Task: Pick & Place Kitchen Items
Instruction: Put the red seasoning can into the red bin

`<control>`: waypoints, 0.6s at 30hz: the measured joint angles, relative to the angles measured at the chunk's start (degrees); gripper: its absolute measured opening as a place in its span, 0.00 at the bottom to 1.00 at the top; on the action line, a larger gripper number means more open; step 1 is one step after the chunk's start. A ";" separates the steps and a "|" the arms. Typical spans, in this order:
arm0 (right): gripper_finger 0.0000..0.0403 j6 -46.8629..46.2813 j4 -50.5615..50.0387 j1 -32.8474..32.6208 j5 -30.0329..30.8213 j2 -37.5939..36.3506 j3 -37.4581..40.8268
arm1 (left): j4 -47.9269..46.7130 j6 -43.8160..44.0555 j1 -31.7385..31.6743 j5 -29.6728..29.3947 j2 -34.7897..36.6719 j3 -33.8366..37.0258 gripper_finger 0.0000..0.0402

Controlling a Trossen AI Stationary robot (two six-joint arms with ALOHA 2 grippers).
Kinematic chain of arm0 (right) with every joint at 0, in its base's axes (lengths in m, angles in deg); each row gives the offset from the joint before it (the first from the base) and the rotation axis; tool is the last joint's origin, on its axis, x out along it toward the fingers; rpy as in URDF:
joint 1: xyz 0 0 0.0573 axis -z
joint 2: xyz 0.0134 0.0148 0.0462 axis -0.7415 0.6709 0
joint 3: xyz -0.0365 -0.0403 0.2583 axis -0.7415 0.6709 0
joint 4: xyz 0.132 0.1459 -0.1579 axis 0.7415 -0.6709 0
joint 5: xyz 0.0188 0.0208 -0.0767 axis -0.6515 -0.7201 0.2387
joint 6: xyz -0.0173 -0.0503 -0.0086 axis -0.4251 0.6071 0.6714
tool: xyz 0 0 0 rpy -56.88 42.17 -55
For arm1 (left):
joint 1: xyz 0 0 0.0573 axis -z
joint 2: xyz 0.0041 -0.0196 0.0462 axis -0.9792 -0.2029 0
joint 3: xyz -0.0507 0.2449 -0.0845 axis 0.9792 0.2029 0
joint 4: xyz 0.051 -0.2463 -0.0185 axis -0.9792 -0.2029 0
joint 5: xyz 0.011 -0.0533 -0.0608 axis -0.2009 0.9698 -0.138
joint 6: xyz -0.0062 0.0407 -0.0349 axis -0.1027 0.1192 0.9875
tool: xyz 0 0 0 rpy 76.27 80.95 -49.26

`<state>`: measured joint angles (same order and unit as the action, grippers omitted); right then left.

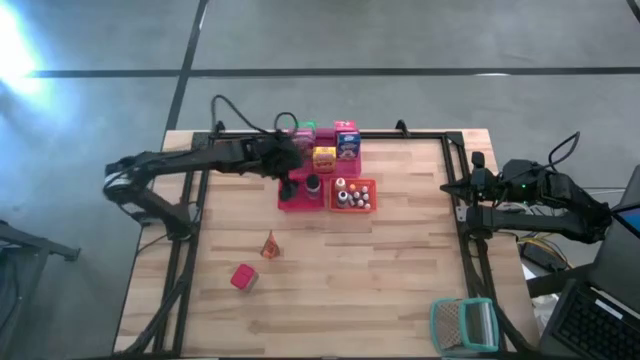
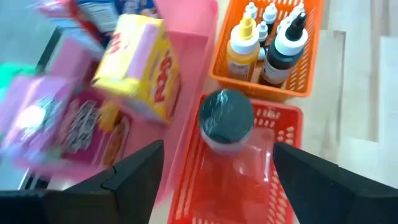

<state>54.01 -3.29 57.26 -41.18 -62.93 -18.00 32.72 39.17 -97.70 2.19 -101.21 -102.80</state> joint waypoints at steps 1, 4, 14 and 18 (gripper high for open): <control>0.02 0.00 0.01 0.00 0.00 0.00 -0.01 | -1.75 1.12 0.18 -0.27 1.74 0.00 0.75; 0.02 0.00 0.00 0.01 0.00 0.00 0.00 | -8.20 5.37 1.13 -1.01 6.77 0.00 0.75; 0.02 0.00 -0.01 0.01 0.00 0.00 0.00 | -23.67 28.38 15.43 -19.74 17.67 0.02 0.75; 0.02 0.00 0.01 0.01 0.00 0.00 0.00 | -27.54 40.91 23.78 -23.14 18.62 -0.45 0.75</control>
<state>54.01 -3.28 57.27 -41.18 -62.93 -18.00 5.18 80.08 -73.92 -20.95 -82.59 -103.25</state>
